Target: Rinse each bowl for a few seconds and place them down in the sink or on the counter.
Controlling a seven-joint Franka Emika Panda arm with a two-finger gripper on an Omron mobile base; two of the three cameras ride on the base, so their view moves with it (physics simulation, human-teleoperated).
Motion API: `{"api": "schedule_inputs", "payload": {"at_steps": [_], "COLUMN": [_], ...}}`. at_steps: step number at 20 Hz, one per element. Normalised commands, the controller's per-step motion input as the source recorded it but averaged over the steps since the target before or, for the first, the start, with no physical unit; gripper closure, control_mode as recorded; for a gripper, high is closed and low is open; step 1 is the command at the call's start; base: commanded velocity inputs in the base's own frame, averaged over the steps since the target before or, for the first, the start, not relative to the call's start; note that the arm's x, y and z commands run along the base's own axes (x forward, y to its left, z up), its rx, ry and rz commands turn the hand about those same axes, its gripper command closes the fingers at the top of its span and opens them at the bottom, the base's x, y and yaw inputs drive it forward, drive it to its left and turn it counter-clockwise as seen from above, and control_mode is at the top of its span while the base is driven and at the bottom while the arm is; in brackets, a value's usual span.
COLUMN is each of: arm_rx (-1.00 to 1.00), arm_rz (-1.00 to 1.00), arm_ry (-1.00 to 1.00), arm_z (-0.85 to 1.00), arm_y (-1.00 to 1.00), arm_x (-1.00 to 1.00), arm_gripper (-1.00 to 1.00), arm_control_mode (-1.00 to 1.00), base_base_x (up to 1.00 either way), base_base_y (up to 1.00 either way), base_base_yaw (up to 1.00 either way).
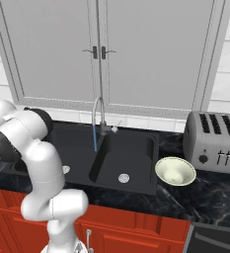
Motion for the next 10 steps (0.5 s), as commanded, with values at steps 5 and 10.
{"api": "schedule_inputs", "payload": {"at_steps": [5, 10], "arm_rx": [0.09, 0.08], "arm_rz": [0.00, 0.00], "arm_ry": [0.04, 0.04], "arm_z": [-0.17, -0.22], "arm_y": [-0.01, 0.00], "arm_x": [0.05, 0.12], "arm_gripper": [-1.00, -1.00], "arm_control_mode": [-1.00, -1.00], "base_base_x": [0.00, 0.00], "base_base_y": [0.00, 0.00], "base_base_yaw": [0.00, 0.00]}}
